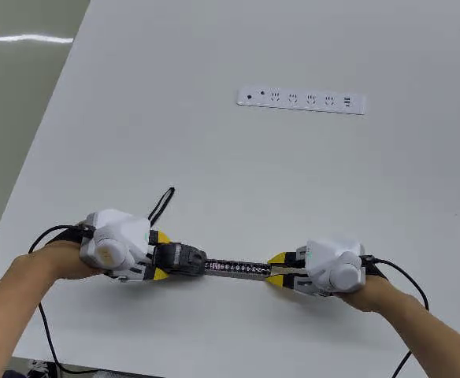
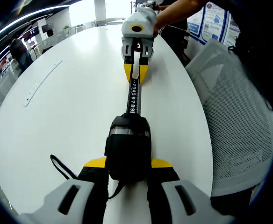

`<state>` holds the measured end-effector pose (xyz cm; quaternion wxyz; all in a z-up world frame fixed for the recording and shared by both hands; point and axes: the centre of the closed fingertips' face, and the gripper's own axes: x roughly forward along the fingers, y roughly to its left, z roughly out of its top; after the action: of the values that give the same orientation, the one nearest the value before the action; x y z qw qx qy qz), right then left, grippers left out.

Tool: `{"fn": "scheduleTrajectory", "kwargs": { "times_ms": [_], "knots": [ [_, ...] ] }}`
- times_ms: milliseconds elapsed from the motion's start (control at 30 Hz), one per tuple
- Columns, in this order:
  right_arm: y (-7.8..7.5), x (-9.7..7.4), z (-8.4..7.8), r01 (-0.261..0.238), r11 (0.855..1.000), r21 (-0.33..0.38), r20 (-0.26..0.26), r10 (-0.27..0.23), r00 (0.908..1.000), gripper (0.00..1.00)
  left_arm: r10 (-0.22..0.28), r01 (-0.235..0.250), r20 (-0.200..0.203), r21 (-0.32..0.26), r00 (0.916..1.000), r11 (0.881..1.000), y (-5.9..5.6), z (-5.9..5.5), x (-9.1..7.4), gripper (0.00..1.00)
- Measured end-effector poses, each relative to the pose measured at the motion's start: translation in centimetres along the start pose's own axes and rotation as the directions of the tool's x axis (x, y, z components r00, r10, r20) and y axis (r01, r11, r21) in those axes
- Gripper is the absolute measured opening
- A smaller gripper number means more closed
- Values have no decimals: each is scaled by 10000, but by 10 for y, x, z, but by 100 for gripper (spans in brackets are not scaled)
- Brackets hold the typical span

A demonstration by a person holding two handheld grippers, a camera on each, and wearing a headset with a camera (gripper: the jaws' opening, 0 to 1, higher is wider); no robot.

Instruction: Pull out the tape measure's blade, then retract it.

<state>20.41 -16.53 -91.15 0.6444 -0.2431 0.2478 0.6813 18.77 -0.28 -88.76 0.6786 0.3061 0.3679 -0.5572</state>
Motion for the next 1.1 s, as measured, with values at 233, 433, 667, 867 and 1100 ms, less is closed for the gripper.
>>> {"fn": "scheduleTrajectory", "kwargs": {
  "times_ms": [233,433,667,867,1100],
  "knots": [
    [0,-2,-1,8,10000,5,-4,-8,10000,9,7,-7,-4,-4,10000,10000,0,0,0,27],
    [0,-4,-2,27,10000,1,-35,-27,10000,9,10,-10,-7,7,10000,10000,0,0,0,27],
    [0,-6,-4,29,10000,15,-36,-29,10000,9,0,0,-7,9,10000,10000,0,0,0,27],
    [0,-8,-5,15,10000,16,-15,-15,10000,9,-16,16,8,-1,10000,10000,0,1,0,27],
    [-1,-11,-8,24,10000,-1,-25,-24,10000,9,-15,15,19,-24,10000,10000,0,1,1,27]
  ]
}}
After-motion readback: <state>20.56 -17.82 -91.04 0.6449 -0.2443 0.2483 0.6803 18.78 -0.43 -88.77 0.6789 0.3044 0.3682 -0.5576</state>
